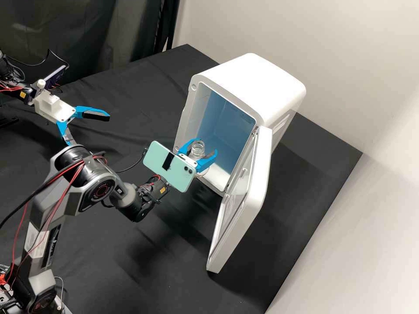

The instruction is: Place the flask in the incubator

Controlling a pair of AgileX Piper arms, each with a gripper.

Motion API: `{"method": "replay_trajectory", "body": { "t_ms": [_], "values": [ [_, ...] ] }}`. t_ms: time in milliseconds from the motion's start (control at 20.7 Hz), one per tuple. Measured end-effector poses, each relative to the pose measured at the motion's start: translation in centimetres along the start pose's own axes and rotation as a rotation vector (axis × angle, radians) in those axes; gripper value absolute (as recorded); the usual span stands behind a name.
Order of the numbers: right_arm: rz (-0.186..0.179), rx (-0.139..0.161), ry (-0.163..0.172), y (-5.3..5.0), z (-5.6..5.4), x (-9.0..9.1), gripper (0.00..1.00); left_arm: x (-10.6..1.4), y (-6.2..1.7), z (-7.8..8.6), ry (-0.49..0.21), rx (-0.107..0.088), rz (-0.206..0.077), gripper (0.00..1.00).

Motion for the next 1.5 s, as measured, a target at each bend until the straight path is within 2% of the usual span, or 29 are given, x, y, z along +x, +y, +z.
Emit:
{"method": "replay_trajectory", "body": {
  "t_ms": [193,290,386,725,869,1063,1352,1497],
  "values": [
    [0.012,-0.014,0.028,-0.5,-0.1,2.0,0.00,0.0,0.00,0.0,0.000,0.000,0.000,1.00],
    [0.013,-0.014,0.028,-0.7,0.1,2.9,0.00,0.0,0.00,0.0,0.000,0.000,0.000,1.00],
    [0.018,-0.009,0.011,-0.6,0.3,3.9,0.00,0.0,0.00,0.0,-0.002,0.000,0.000,1.00],
    [-0.010,-0.012,-0.021,-0.7,0.7,7.4,0.00,0.0,0.00,0.1,-0.004,0.001,0.000,1.00],
    [-0.035,-0.013,-0.043,-1.1,1.1,8.5,0.00,0.0,0.00,0.1,-0.004,0.001,0.000,1.00],
    [-0.033,-0.007,-0.061,-1.2,1.5,10.1,0.00,0.0,-0.01,0.1,-0.005,0.001,-0.001,1.00],
    [-0.063,-0.011,-0.096,-1.4,2.0,12.7,0.00,0.2,-0.03,0.4,-0.020,0.003,-0.003,1.00],
    [-0.071,-0.027,-0.103,-1.4,2.1,13.9,0.00,0.3,0.01,0.5,-0.027,0.006,-0.002,1.00]
  ]
}}
